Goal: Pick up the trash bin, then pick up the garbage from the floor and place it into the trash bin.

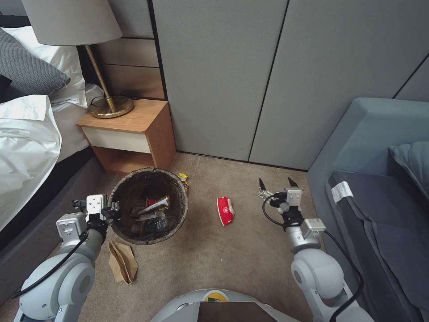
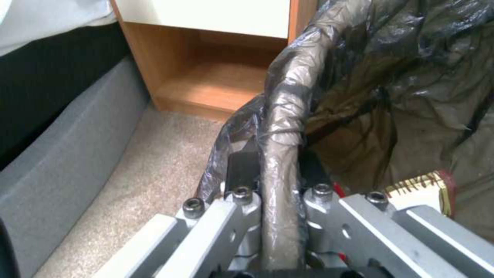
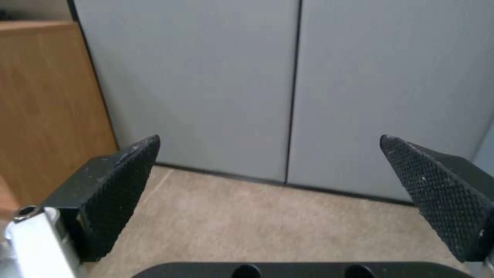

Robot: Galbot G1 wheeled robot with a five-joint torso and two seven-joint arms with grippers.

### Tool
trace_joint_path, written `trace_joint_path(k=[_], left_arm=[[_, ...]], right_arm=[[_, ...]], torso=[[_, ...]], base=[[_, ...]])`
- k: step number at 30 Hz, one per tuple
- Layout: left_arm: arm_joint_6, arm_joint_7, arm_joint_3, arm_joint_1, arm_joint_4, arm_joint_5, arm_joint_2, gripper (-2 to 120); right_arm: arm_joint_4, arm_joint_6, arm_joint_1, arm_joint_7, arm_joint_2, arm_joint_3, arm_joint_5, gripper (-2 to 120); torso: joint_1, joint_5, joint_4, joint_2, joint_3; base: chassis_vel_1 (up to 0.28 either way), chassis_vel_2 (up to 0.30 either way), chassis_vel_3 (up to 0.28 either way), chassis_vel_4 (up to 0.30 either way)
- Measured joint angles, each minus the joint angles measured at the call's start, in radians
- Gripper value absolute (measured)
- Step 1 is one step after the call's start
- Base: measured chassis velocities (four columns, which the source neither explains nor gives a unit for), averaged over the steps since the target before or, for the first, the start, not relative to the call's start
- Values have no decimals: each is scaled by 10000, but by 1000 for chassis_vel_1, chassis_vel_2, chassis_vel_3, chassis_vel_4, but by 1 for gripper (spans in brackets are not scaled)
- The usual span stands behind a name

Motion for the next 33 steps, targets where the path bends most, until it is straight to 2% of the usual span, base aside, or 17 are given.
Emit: trace_joint_path(k=[10,14,33], left_arm=[[0,29,-133,271,-296,-37,-61,3],[0,29,-135,332,-343,-38,-87,3],[0,14,-186,480,-469,-19,-83,3]], right_arm=[[-1531,-1406,1969,593,-1051,-1125,2377,100],[-2318,-1675,2395,550,-1189,-1499,2662,100],[-6045,-1963,4474,195,-75,-3084,2658,100]], torso=[[0,0,0,0,1],[0,-1,0,0,1],[0,-1,1,0,1]], base=[[0,0,0,0],[0,0,0,0],[0,0,0,0]])
